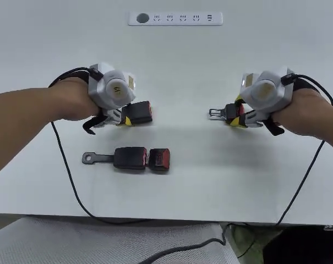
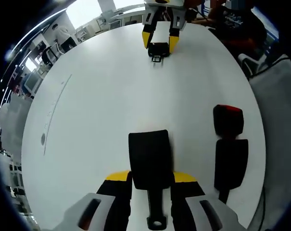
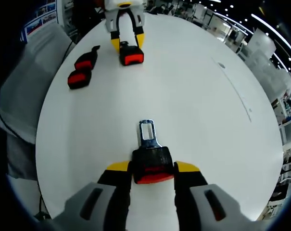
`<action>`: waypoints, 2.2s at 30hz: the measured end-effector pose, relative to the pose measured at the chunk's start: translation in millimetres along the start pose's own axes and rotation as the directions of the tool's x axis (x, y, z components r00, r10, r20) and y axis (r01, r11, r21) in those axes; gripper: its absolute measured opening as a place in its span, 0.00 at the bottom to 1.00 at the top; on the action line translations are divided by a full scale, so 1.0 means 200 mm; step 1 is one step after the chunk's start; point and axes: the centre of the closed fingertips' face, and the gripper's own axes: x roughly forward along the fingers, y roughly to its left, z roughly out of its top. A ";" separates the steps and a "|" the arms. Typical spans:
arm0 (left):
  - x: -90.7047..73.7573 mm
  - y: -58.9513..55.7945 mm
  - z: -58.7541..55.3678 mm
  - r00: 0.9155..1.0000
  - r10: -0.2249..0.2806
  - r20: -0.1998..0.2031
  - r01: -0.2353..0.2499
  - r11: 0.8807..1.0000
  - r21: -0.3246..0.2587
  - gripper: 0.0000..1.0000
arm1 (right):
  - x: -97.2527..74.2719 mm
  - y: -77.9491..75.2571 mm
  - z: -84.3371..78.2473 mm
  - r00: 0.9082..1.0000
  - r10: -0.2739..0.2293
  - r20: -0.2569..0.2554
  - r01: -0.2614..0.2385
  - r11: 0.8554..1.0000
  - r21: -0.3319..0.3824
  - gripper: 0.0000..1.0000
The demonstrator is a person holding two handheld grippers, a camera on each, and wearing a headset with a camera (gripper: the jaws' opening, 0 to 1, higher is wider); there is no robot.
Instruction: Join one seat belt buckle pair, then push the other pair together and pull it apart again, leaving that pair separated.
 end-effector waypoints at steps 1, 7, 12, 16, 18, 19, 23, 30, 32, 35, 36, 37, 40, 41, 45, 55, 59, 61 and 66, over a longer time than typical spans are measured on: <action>0.00 0.00 0.00 1.000 -0.007 0.000 0.007 1.000 0.006 0.32 | 0.01 0.00 -0.01 1.000 0.003 -0.008 -0.003 1.000 -0.009 0.35; 0.02 0.00 -0.01 0.999 -0.012 -0.043 0.016 0.993 0.113 0.32 | 0.02 -0.01 -0.02 0.997 0.071 0.023 -0.071 0.997 0.013 0.34; 0.03 -0.01 0.00 0.998 -0.023 -0.053 0.027 0.996 0.089 0.31 | 0.02 0.00 -0.01 0.994 0.104 0.020 -0.104 0.995 -0.004 0.34; 0.03 -0.01 0.00 0.998 -0.030 -0.047 0.033 0.997 0.072 0.31 | 0.03 0.01 0.00 0.993 0.119 0.018 -0.118 0.993 -0.026 0.35; 0.03 -0.01 0.00 0.998 -0.036 -0.045 0.038 0.997 0.064 0.31 | 0.04 0.00 0.00 0.991 0.130 0.018 -0.129 0.991 -0.025 0.34; 0.03 -0.01 0.00 0.998 -0.038 -0.045 0.041 0.997 0.059 0.31 | 0.04 0.00 0.00 0.991 0.135 0.018 -0.135 0.991 -0.025 0.34; 0.03 -0.01 0.01 0.997 -0.054 -0.057 0.057 0.998 0.039 0.31 | 0.04 0.01 0.01 0.989 0.147 0.023 -0.146 0.989 -0.027 0.35; 0.04 -0.02 0.00 0.996 -0.068 -0.059 0.070 0.997 0.027 0.31 | 0.07 0.02 0.10 0.993 0.110 0.036 -0.111 0.994 0.009 0.35; 0.03 -0.02 0.00 0.997 -0.063 -0.051 0.065 0.997 0.037 0.31 | 0.09 0.03 0.14 0.993 0.109 0.048 -0.110 0.994 0.012 0.35; 0.04 -0.02 0.00 0.997 -0.064 -0.044 0.065 0.998 0.026 0.31 | 0.11 0.08 0.21 0.991 0.115 0.062 -0.115 0.993 -0.012 0.35; 0.04 -0.02 0.00 0.997 -0.064 -0.048 0.065 0.998 0.026 0.31 | 0.13 0.10 0.24 0.990 0.120 0.068 -0.119 0.993 -0.025 0.35; 0.04 -0.02 0.00 0.997 -0.064 -0.051 0.065 0.998 0.026 0.31 | 0.14 0.12 0.26 0.989 0.127 0.072 -0.125 0.992 -0.033 0.35; 0.03 -0.02 0.00 0.996 -0.063 -0.059 0.064 0.998 0.029 0.31 | 0.17 0.15 0.34 0.987 0.137 0.086 -0.133 0.990 -0.050 0.35; 0.03 -0.02 0.00 0.996 -0.062 -0.058 0.064 0.998 0.027 0.31 | 0.18 0.16 0.38 0.986 0.141 0.094 -0.136 0.989 -0.055 0.35; 0.03 -0.02 0.00 0.997 -0.063 -0.054 0.064 0.998 0.025 0.31 | 0.24 0.18 0.50 0.982 0.145 0.120 -0.138 0.988 -0.064 0.35; 0.04 -0.01 0.01 0.995 -0.065 -0.076 0.068 0.997 0.027 0.31 | 0.29 0.21 0.63 0.980 0.160 0.114 -0.148 0.983 -0.112 0.35; 0.05 0.00 0.00 0.994 -0.067 -0.083 0.070 0.997 0.031 0.31 | 0.27 0.20 0.63 0.981 0.157 0.117 -0.144 0.982 -0.119 0.35; 0.05 0.00 0.00 0.994 -0.066 -0.086 0.070 0.997 0.038 0.31 | 0.28 0.21 0.65 0.980 0.158 0.125 -0.143 0.982 -0.122 0.34; 0.05 0.00 0.00 0.992 -0.074 -0.098 0.080 0.995 0.062 0.31 | 0.30 0.22 0.69 0.975 0.166 0.147 -0.148 0.981 -0.126 0.34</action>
